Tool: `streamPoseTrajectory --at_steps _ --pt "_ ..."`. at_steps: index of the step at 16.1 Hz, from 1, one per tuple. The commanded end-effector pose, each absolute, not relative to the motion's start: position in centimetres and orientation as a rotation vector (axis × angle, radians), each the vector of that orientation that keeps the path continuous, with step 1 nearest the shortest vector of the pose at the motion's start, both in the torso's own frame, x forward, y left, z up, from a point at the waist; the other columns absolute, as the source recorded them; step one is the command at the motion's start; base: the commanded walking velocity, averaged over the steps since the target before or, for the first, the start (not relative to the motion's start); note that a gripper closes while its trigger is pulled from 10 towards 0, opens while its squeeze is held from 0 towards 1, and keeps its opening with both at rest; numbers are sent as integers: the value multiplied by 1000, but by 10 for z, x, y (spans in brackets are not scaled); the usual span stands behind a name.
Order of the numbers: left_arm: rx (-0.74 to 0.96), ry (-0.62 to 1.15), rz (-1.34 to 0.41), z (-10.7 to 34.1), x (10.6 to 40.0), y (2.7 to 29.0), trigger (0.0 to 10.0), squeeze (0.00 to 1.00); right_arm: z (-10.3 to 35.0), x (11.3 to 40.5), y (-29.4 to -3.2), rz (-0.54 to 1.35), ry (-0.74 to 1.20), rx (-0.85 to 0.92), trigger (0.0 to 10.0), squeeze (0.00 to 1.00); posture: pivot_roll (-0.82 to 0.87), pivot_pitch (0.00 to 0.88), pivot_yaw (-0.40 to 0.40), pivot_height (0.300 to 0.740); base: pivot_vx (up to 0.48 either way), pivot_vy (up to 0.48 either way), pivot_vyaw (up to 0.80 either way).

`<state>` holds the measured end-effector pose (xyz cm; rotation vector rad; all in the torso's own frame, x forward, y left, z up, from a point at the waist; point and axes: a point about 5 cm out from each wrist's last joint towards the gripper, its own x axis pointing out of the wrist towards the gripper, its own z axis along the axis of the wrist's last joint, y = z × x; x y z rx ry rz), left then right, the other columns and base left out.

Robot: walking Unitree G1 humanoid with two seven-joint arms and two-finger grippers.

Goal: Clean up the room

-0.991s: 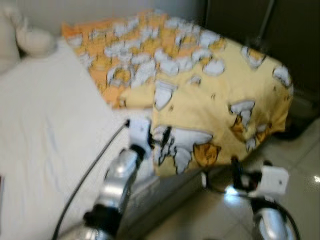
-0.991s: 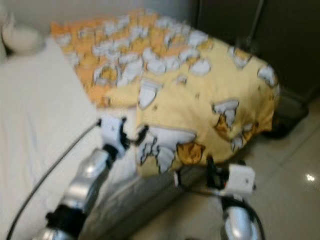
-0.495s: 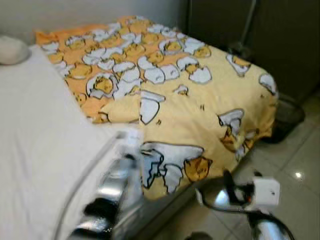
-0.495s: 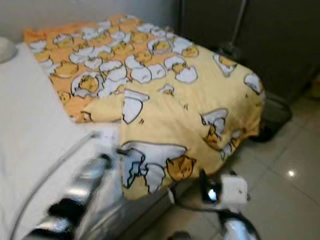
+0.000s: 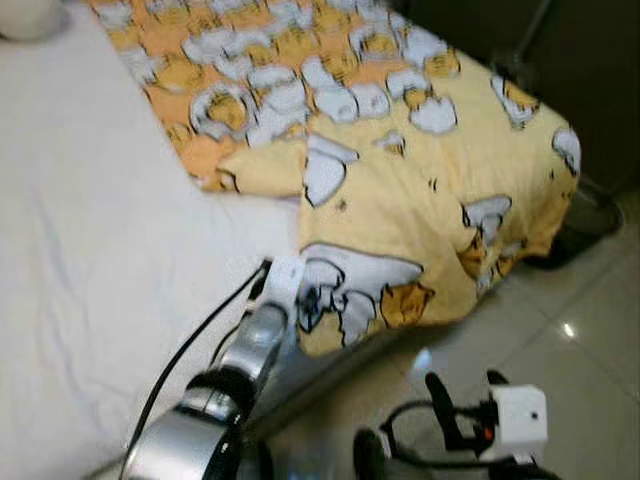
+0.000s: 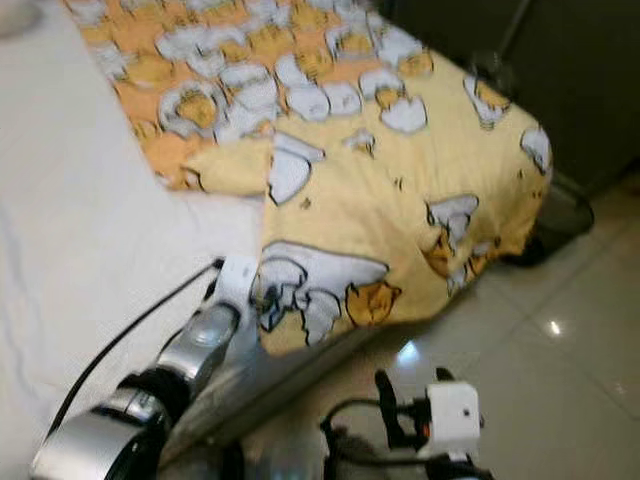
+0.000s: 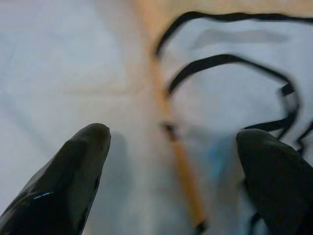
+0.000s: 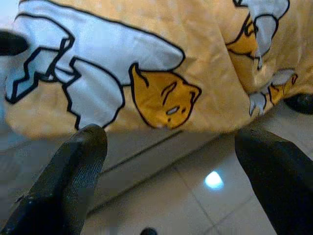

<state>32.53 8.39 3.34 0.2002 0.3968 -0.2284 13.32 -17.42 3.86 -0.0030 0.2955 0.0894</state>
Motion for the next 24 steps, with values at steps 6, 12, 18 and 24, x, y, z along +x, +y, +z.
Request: streamPoseTrajectory --at_steps 6,12,18,24 --pt "138 507 -254 9 302 63 10000 0 43 113 -169 114 353 -3 10000 0 -178 337 -33 740 0 0 0" --pt "141 537 -272 6 300 63 0 0 44 121 -165 116 350 2 10000 0 -179 324 -26 740 0 0 0" --pt "47 600 -422 0 292 53 0 0 39 132 -162 117 350 19 10000 0 -151 300 -32 740 0 0 0" --pt "91 599 -482 -4 288 59 0 0 33 158 -163 141 334 14 10000 0 -120 215 -25 740 0 0 0"
